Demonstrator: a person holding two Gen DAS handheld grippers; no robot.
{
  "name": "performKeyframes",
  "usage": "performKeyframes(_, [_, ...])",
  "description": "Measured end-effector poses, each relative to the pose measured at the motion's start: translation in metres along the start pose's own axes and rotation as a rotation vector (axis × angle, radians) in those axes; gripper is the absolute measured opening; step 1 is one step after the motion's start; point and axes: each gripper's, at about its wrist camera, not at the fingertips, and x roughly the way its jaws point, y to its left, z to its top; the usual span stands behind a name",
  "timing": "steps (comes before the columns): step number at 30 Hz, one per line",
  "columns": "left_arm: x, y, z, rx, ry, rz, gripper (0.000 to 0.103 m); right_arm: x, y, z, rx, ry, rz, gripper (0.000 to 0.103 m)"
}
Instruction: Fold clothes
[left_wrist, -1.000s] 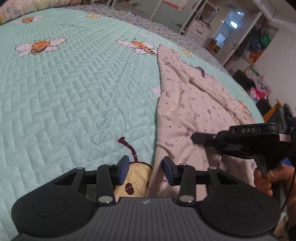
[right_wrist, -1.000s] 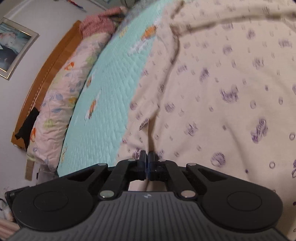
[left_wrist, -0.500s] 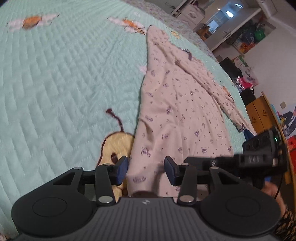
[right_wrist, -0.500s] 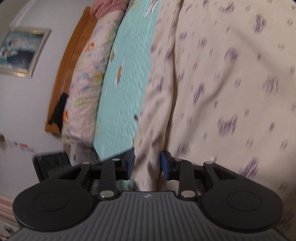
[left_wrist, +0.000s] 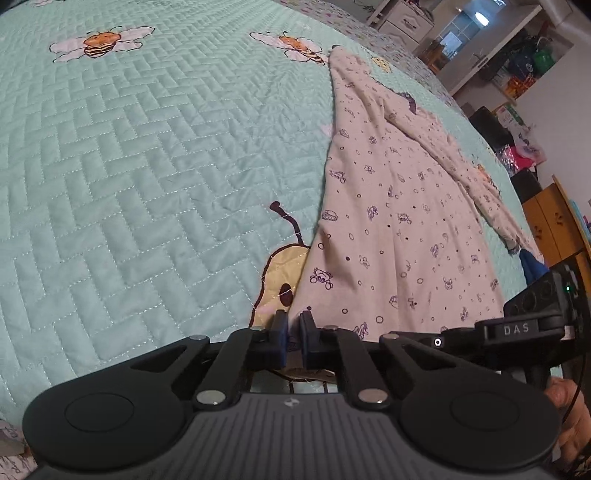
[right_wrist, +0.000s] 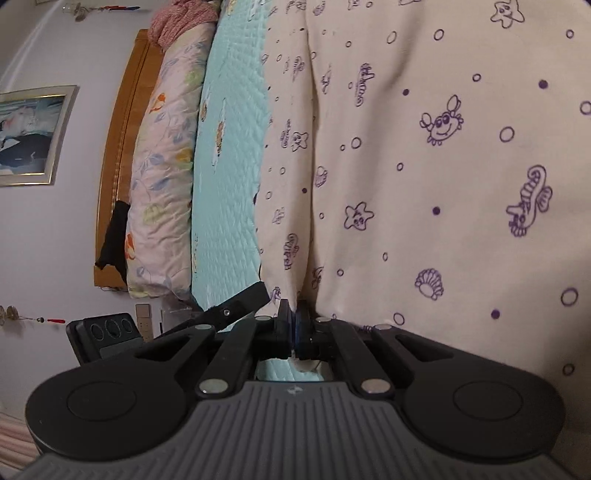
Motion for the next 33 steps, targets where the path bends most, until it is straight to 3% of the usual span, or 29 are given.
performKeyframes(5, [-0.003, -0.010, -0.001, 0.040, -0.004, 0.099, 0.009, -0.003, -0.003, 0.003, 0.033, 0.004, 0.024, 0.003])
performKeyframes(8, [-0.010, -0.009, -0.005, 0.059, -0.010, 0.158, 0.008, -0.013, -0.002, 0.007, 0.033, 0.025, 0.032, 0.019])
performKeyframes(11, [-0.019, -0.008, -0.004, 0.045, -0.017, 0.159, 0.009, -0.034, 0.009, 0.016, -0.029, 0.011, 0.008, 0.031])
performKeyframes(13, [-0.031, -0.013, 0.003, 0.048, -0.069, 0.178, 0.009, -0.049, 0.017, 0.024, -0.078, -0.012, -0.011, 0.034])
performKeyframes(15, [-0.044, -0.023, 0.018, 0.050, -0.149, 0.103, 0.013, -0.062, 0.023, 0.042, -0.105, -0.073, -0.011, 0.034])
performKeyframes(17, [-0.041, -0.035, 0.039, 0.044, -0.202, -0.021, 0.026, -0.073, 0.030, 0.061, -0.134, -0.134, -0.014, 0.034])
performKeyframes(18, [-0.033, -0.044, 0.048, 0.066, -0.220, -0.059, 0.040, -0.073, 0.034, 0.074, -0.151, -0.167, -0.024, 0.034])
performKeyframes(19, [-0.023, -0.050, 0.057, 0.082, -0.232, -0.076, 0.046, -0.070, 0.039, 0.089, -0.171, -0.198, -0.033, 0.034])
performKeyframes(23, [0.048, -0.046, 0.075, 0.034, -0.170, -0.019, 0.046, -0.054, 0.056, 0.149, -0.213, -0.332, -0.032, 0.034])
performKeyframes(25, [0.068, -0.031, 0.067, 0.009, -0.151, 0.015, 0.027, -0.045, 0.062, 0.182, -0.213, -0.396, -0.013, 0.035])
performKeyframes(26, [0.066, -0.027, 0.063, 0.017, -0.180, 0.011, 0.026, -0.039, 0.064, 0.199, -0.208, -0.425, -0.019, 0.038])
performKeyframes(28, [0.063, -0.020, 0.062, 0.029, -0.172, -0.006, 0.026, -0.028, 0.061, 0.232, -0.214, -0.458, -0.122, 0.045])
performKeyframes(31, [0.056, -0.013, 0.071, -0.013, -0.143, -0.019, 0.026, -0.024, 0.052, 0.275, -0.219, -0.501, -0.326, 0.047])
performKeyframes(33, [0.051, -0.017, 0.075, 0.030, -0.154, 0.008, 0.029, -0.041, 0.052, 0.287, -0.258, -0.551, -0.285, 0.047])
